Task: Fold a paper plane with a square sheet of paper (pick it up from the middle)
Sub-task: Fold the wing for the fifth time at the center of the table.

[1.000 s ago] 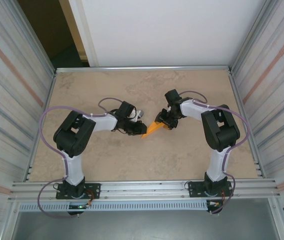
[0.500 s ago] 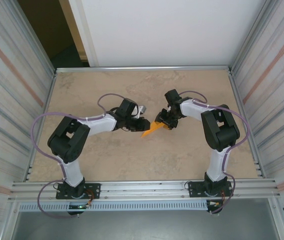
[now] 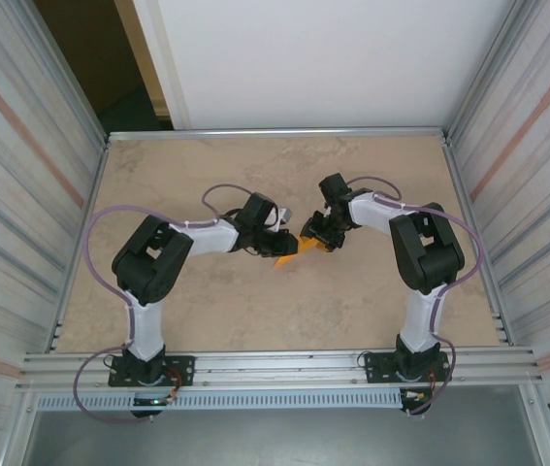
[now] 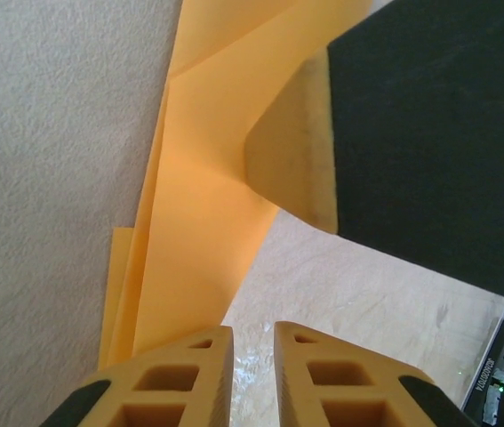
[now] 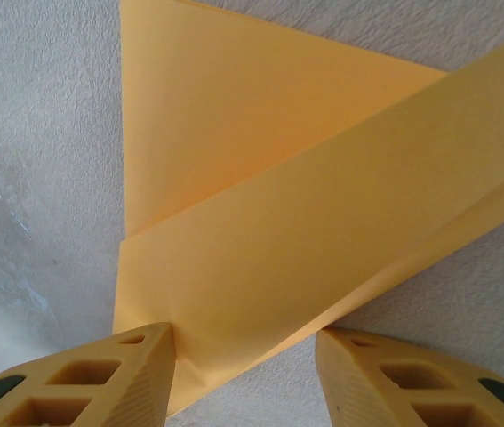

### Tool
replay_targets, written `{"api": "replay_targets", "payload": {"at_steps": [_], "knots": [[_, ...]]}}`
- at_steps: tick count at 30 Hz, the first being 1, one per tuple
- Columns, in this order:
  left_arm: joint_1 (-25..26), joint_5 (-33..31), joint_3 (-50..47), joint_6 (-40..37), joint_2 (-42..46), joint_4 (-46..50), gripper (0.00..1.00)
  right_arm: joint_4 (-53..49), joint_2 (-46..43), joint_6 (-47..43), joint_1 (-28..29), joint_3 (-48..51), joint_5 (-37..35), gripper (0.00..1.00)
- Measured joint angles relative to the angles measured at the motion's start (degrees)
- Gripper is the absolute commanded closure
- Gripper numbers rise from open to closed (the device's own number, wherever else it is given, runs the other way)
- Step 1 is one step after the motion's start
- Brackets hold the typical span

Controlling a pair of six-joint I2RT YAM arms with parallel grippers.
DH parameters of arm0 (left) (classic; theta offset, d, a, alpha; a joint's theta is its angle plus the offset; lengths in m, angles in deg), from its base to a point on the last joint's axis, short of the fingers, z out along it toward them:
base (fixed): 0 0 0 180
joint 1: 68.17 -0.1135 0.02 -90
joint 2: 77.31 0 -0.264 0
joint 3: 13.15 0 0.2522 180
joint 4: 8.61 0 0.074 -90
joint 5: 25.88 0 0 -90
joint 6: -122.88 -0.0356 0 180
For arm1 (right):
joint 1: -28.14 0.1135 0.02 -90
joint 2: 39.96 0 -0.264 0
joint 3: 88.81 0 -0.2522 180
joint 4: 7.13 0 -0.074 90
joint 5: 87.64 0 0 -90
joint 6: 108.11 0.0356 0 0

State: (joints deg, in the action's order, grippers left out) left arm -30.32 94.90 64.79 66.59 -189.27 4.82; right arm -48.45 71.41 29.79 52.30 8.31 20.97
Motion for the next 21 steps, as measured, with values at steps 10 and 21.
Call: {"api": "replay_targets", "payload": {"at_steps": [10,21], "knots": [[-0.63,0.00,0.00,0.00,-0.66,-0.94,0.80,-0.13,0.04,0.00,0.00,0.07,-0.31,0.54],[-0.76,-0.02,0.00,0.00,-1.33,-1.27,0.81,-0.24,0.15,0.00,0.00,0.04,-0.42,0.55]]}}
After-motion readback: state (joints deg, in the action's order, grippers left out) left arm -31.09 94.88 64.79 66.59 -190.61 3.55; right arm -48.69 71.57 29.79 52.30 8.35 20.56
